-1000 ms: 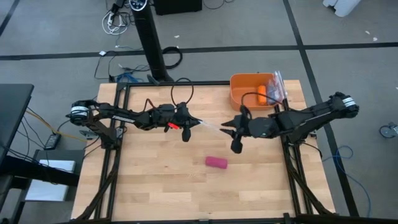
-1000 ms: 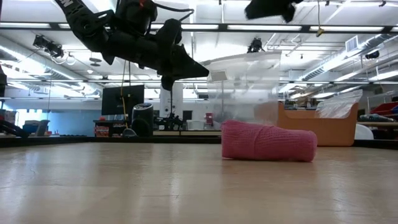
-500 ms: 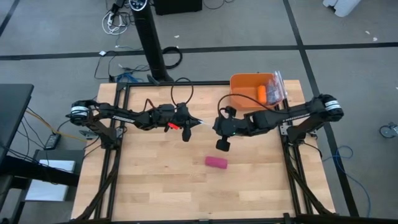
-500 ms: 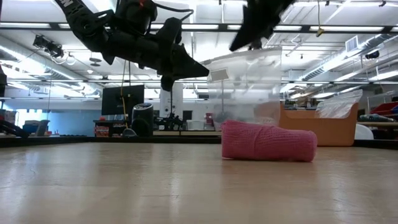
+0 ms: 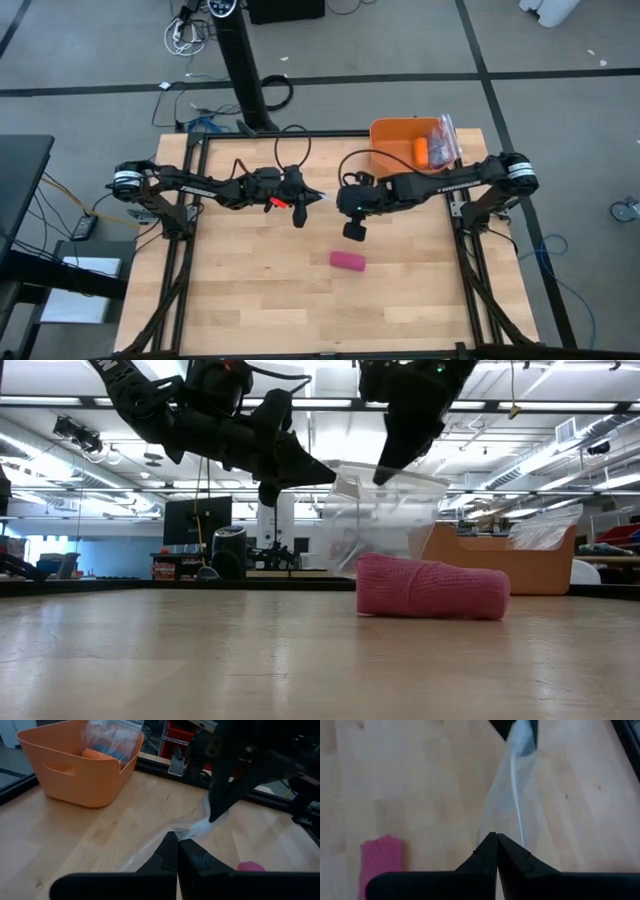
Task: Roll bandage
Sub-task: Insert the pink bandage into the transparent zip bag
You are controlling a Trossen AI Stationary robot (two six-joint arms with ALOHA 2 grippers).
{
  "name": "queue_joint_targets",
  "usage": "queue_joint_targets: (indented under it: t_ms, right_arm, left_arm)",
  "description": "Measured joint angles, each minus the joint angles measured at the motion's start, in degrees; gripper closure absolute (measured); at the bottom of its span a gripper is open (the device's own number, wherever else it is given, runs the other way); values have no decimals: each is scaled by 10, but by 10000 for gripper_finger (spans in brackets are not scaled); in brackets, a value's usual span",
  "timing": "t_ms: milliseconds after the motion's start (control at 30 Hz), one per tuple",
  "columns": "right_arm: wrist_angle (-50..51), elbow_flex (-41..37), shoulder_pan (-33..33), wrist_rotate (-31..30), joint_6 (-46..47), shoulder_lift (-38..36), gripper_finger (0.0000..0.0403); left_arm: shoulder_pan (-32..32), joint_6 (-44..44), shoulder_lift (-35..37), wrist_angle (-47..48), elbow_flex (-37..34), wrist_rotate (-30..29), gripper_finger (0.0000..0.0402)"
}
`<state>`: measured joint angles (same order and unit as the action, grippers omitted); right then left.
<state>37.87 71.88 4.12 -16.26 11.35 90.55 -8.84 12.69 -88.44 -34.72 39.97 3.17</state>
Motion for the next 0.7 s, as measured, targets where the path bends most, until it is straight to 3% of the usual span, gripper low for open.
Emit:
queue_joint_targets:
  t_ms: [267,600,700]
  right_arm:
    - [-17,0,-4,-53,19,-9,347]
    - [-34,0,-5,30,-16,-5,250]
    - [-42,0,-2,41,-38,-5,239]
  left_arm:
    - [12,0,0,10,0,-1,402]
    - [23,10,0,12,0,-5,402]
    - [27,11,0,8,0,-6,402]
